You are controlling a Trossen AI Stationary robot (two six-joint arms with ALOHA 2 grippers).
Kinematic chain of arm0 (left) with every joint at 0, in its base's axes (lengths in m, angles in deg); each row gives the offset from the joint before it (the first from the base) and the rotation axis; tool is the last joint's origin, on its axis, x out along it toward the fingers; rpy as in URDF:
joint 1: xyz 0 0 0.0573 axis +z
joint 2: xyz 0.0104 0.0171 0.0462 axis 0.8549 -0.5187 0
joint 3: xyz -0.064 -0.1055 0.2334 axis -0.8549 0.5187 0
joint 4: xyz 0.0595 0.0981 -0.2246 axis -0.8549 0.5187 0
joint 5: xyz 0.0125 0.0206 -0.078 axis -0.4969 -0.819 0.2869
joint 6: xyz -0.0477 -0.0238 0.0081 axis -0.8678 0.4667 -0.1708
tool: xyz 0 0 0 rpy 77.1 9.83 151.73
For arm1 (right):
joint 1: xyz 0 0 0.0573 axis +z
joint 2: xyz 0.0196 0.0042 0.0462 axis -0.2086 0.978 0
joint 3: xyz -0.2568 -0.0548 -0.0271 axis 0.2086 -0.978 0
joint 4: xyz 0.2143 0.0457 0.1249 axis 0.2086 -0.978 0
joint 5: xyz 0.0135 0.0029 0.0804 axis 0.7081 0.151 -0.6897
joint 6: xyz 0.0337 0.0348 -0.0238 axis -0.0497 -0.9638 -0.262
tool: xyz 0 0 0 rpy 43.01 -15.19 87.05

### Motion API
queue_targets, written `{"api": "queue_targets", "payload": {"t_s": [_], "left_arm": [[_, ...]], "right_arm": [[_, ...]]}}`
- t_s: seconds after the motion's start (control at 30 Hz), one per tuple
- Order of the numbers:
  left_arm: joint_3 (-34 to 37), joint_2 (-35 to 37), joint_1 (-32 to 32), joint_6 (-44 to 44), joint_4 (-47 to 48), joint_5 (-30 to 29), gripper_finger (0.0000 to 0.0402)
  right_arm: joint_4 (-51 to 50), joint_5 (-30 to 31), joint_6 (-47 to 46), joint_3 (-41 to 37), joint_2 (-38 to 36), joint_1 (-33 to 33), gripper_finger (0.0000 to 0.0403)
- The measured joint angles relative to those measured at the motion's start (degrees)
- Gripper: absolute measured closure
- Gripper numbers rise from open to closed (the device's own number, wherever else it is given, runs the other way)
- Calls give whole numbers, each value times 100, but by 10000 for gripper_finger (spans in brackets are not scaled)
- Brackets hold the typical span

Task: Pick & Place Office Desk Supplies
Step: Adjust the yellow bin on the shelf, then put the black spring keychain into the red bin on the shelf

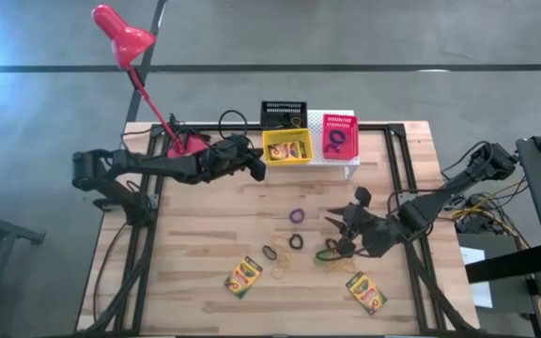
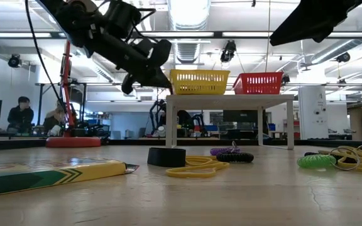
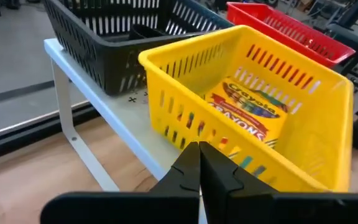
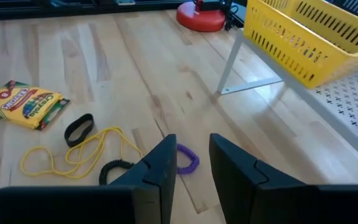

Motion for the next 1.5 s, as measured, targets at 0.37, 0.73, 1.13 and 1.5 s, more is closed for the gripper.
{"api": "queue_targets", "payload": {"t_s": [0.37, 0.73, 1.13, 1.5], "left_arm": [[-47, 790, -4, 350, 811, -22, 400], [-44, 1487, -913, 651, 2681, -152, 400], [-36, 955, -2731, 569, 2865, -940, 400], [-36, -18, -3027, 128, 1976, -1082, 390]], "right_arm": [[32, -2, -31, -7, 135, 1, 314], [299, -387, -328, -18, 1064, -3, 315], [2547, -1912, 619, -16, 2479, -1, 223], [3599, -2408, 1380, -66, 3165, -294, 199]]}}
